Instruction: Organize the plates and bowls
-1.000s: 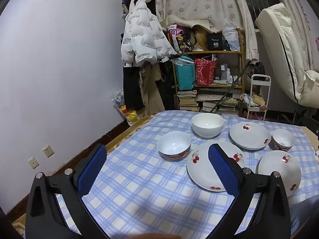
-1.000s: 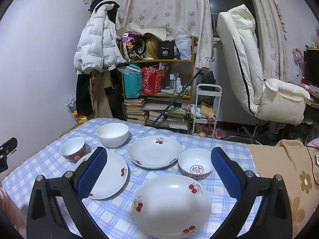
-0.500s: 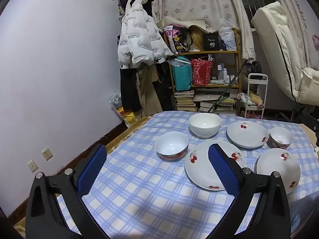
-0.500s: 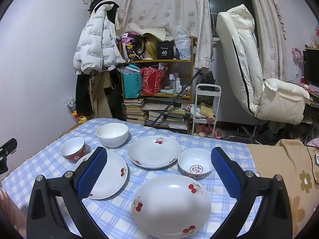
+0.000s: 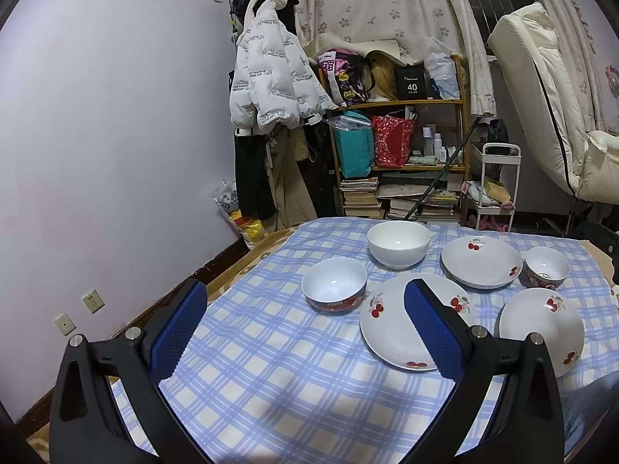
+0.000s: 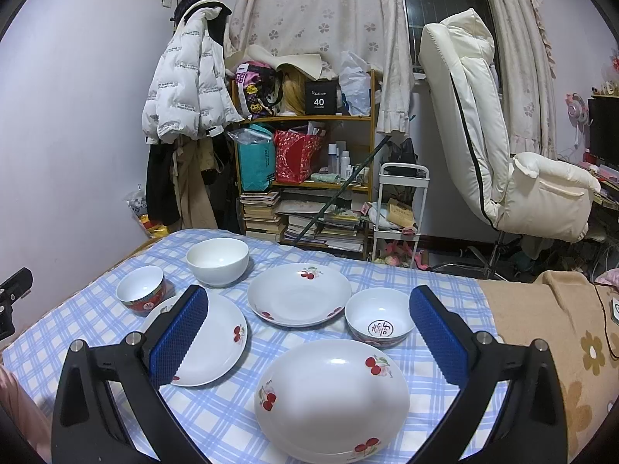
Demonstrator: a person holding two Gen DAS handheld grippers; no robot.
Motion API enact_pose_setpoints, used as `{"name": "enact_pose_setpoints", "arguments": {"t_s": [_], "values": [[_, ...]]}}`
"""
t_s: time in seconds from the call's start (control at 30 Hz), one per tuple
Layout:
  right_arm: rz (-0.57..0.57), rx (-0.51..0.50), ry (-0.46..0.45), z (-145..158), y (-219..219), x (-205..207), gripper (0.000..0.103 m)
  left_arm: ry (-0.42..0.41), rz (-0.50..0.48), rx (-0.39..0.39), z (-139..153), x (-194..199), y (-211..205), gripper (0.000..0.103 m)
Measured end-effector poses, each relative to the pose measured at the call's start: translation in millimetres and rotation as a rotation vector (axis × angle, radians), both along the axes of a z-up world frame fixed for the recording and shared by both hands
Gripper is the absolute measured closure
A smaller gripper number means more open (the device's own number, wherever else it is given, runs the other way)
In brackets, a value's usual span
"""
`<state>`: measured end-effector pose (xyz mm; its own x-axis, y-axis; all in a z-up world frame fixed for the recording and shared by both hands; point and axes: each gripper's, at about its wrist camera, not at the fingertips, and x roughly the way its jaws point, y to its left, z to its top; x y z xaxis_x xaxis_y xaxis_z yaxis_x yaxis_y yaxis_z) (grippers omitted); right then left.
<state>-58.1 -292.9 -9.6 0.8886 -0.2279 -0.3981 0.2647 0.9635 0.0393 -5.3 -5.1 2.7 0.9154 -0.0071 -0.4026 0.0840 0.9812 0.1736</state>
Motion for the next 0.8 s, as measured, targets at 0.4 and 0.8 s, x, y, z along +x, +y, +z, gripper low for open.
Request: {"name": "enact_pose_setpoints", "arguments": {"t_s": [0.4,0.8], "values": [[0.0,0.0,0.001,-0.4,-0.1,0.2,0.0,-0.001,0.003,0.002,0.0,-0.5,0.0,0.003],[0.001,0.002,0.002,-0.9,0.4,0.3,0.0,-0.004,0.001,0.002,-0.9,-0.6,0.3,0.003]]}}
